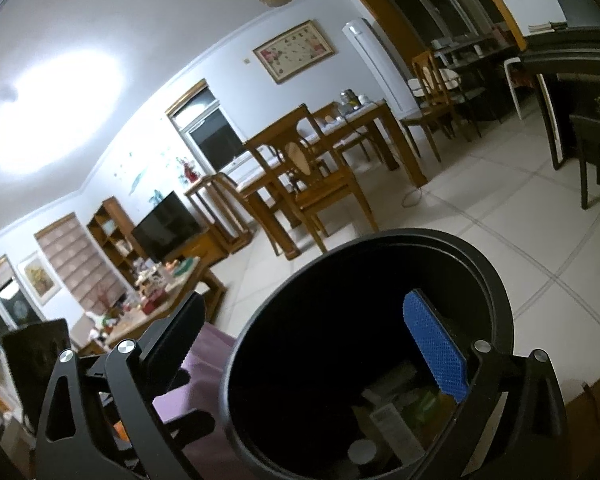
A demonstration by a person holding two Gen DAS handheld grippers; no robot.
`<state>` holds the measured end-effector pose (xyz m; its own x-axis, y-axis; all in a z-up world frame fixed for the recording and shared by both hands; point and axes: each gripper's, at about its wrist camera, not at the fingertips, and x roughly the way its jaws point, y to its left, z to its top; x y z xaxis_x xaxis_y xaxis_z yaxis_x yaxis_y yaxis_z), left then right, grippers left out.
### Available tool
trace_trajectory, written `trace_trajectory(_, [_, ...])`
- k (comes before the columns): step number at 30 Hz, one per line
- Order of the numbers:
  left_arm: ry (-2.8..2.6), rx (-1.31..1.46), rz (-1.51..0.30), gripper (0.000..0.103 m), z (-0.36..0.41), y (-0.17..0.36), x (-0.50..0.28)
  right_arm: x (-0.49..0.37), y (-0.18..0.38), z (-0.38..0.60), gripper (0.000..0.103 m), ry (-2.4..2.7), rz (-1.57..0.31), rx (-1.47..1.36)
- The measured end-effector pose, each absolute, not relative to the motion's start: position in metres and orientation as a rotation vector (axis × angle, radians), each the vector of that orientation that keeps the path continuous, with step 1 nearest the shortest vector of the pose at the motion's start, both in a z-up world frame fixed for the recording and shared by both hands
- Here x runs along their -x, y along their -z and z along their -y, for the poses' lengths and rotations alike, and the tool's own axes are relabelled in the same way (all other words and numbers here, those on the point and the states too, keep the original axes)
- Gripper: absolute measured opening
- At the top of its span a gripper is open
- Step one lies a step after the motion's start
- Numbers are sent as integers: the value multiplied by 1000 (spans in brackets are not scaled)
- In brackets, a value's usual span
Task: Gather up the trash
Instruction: 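Grasp the red carton with the left gripper while the right grasps the orange snack bag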
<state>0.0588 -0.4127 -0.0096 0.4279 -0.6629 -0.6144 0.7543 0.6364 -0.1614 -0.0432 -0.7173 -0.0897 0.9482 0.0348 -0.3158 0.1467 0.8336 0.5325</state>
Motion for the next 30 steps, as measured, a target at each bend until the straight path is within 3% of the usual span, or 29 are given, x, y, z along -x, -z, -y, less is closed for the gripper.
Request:
trace_trajectory(16, [580, -38, -653, 98, 201, -20, -41, 17, 53, 573, 98, -174, -487, -415])
trace_trajectory(30, [223, -189, -764, 97, 29, 8, -29, -16, 52, 366, 97, -457, -809, -84])
